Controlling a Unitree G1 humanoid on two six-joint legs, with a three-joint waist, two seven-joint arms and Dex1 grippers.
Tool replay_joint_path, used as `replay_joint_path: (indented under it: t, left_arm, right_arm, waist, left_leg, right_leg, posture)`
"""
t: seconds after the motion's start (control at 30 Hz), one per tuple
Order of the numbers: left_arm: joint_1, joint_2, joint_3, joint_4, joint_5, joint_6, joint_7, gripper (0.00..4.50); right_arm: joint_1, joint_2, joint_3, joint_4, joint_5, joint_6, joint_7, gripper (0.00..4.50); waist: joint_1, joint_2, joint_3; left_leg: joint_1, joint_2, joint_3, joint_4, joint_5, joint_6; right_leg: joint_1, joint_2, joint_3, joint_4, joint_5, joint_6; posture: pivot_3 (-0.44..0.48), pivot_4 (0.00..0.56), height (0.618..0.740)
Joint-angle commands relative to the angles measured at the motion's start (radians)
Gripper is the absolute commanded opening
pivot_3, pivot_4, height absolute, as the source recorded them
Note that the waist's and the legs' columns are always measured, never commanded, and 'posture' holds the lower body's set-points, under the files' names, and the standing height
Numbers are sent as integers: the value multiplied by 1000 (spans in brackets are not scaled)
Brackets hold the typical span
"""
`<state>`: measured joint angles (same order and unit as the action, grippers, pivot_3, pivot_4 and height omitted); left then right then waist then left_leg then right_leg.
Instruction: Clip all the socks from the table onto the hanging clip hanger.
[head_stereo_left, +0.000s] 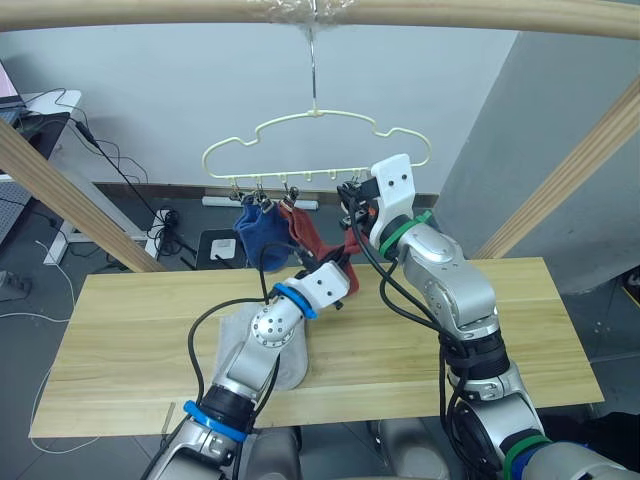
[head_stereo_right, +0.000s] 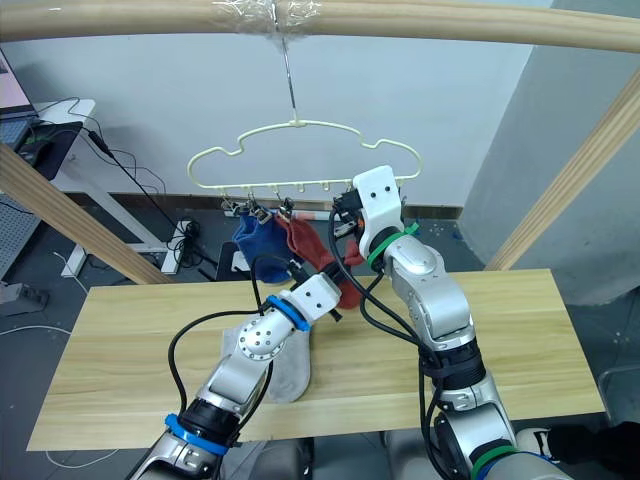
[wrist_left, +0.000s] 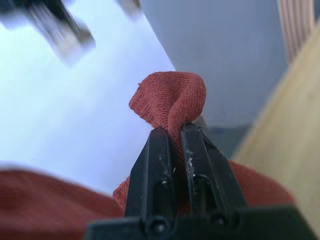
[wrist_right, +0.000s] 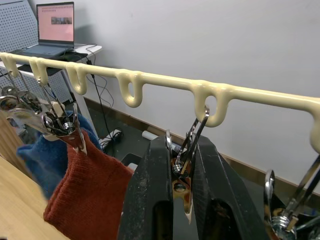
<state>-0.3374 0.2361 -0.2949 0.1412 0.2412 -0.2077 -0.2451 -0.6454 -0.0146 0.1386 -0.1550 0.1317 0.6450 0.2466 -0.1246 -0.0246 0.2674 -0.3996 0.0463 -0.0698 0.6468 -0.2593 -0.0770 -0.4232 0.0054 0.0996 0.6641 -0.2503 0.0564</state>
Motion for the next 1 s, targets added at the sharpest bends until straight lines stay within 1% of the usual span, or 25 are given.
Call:
replay_joint_path:
  t: [0.03, 0.3, 0.53, 1.0]
  left_arm:
    - [-29, 0, 6, 23, 29, -56, 27, 0]
    - [-63, 0, 13, 65, 61, -118, 66, 0]
    - [-48, 18, 20, 65, 80, -169, 81, 0]
    - [-54, 21, 30, 77, 103, -208, 122, 0]
  right_arm:
    - [-11, 3, -2, -58, 17, -4, 7, 150]
    - [-9, 0, 1, -61, 23, -1, 8, 150]
    - [-8, -1, 5, -58, 21, -5, 11, 150]
    - [-8, -9, 12, -52, 8, -18, 14, 150]
  waist:
    - [-4, 0, 0]
    - [-14, 0, 0]
    - [-14, 0, 0]
    - [-14, 0, 0]
  left_leg:
    - [0, 0, 0, 0, 0, 0]
    - [0, 0, 0, 0, 0, 0]
    - [0, 0, 0, 0, 0, 0]
    - [0, 0, 0, 0, 0, 0]
  right_leg:
    - [0, 0, 0, 0, 0, 0]
    - [0, 0, 0, 0, 0, 0]
    - [0, 0, 0, 0, 0, 0]
    - [0, 0, 0, 0, 0, 0]
  posture:
    - [-173, 258, 740]
    - [-173, 255, 740]
    - [-167, 253, 740]
    - [-165, 254, 740]
